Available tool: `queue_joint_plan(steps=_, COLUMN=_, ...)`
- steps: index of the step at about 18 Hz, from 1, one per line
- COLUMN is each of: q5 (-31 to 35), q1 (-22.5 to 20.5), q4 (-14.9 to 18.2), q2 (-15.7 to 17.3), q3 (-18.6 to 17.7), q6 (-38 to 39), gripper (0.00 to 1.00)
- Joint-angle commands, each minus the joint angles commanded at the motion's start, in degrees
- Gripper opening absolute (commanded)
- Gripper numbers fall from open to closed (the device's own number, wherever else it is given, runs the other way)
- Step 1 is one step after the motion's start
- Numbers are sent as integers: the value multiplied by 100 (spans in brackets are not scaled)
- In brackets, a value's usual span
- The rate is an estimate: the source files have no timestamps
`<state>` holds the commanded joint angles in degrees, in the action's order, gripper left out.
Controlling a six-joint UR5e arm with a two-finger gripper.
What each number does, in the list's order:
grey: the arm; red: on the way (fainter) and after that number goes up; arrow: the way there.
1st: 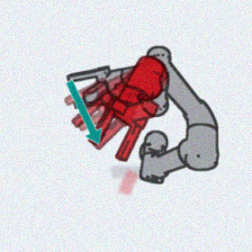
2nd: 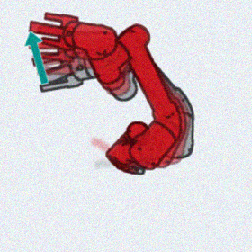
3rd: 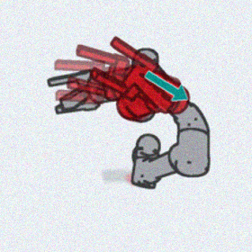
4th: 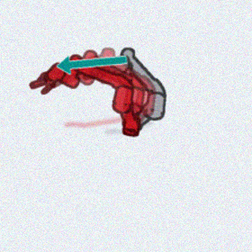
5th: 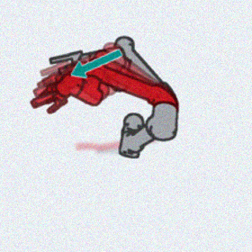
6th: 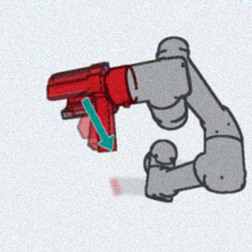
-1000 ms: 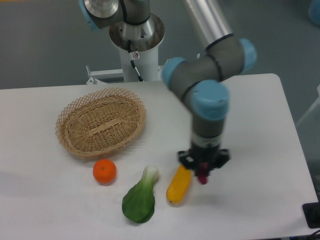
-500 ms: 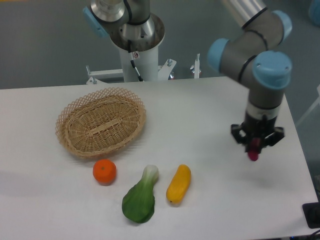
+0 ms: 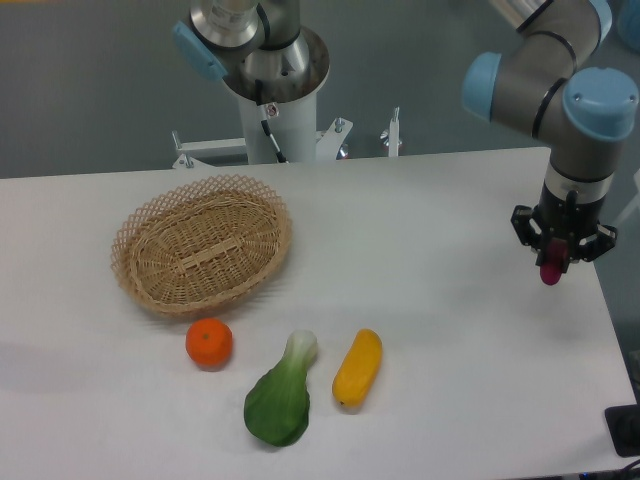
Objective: Pick up the sweet potato from the table
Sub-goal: 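Lift the held sweet potato and carry it up away from the produce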
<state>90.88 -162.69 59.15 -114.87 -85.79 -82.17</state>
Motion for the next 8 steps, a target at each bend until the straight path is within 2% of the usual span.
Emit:
queue_joint_plan(steps=3, q5=18, q1=0, q4=228, q2=-9, q3=71, q6=-80, gripper=7)
queue_joint_plan(steps=8, q5=27, q1=17, q4=238, q2=-26, q3=62, q6=-80, gripper=7)
